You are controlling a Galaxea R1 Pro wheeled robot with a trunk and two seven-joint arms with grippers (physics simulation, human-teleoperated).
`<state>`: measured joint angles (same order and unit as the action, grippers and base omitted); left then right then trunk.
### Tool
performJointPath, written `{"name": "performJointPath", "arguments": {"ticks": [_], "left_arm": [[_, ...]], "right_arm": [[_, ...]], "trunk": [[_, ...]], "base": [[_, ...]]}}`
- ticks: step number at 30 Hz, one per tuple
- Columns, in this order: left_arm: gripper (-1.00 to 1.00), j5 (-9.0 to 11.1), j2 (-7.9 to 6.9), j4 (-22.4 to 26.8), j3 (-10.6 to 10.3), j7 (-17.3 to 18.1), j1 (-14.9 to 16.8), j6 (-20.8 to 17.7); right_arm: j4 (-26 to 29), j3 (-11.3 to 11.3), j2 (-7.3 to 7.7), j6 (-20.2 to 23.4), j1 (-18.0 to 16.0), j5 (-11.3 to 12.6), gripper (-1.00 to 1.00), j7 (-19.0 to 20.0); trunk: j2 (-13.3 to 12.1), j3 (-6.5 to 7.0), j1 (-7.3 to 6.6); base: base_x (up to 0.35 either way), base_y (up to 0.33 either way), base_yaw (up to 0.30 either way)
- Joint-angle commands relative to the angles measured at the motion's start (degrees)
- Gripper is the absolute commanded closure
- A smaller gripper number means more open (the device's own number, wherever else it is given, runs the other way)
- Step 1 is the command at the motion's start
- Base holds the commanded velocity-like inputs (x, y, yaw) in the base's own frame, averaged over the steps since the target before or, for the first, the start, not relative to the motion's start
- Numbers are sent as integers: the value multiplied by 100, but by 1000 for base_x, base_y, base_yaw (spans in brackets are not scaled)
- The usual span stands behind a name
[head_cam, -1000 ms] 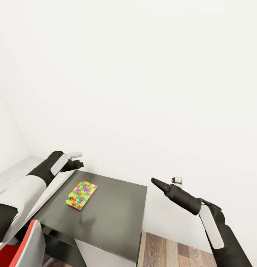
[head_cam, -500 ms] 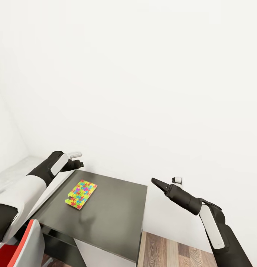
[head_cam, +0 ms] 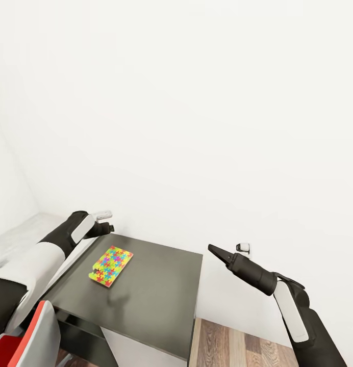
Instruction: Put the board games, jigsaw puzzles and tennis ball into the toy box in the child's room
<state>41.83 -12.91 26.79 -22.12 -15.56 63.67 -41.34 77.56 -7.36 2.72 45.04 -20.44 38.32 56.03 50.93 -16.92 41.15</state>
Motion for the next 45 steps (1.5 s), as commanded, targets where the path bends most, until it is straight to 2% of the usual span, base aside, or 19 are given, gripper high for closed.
{"name": "performJointPath", "arguments": {"ticks": [1,17,24,32,45], "left_arm": [[-100,58,1,2,-44,-45,5,-10],[-100,73,26,-9,-12,-43,5,-6],[-100,76,35,-13,-11,-43,5,-5],[-100,71,97,-21,-11,-43,5,-5],[-100,63,104,-24,-11,-43,5,-6]], "right_arm": [[-1,-3,0,33,-4,17,-100,5],[-3,-3,7,35,-4,17,-100,6],[15,-3,9,39,-4,24,-100,33],[319,-5,0,96,62,31,-100,40],[330,-11,8,118,83,43,-100,40]], "trunk": [[6,-11,1],[6,-65,1],[-275,41,-153],[-596,171,-329],[-1117,297,-614]], "base": [[0,0,0],[0,0,0],[0,0,4],[0,0,1],[0,0,0]]}}
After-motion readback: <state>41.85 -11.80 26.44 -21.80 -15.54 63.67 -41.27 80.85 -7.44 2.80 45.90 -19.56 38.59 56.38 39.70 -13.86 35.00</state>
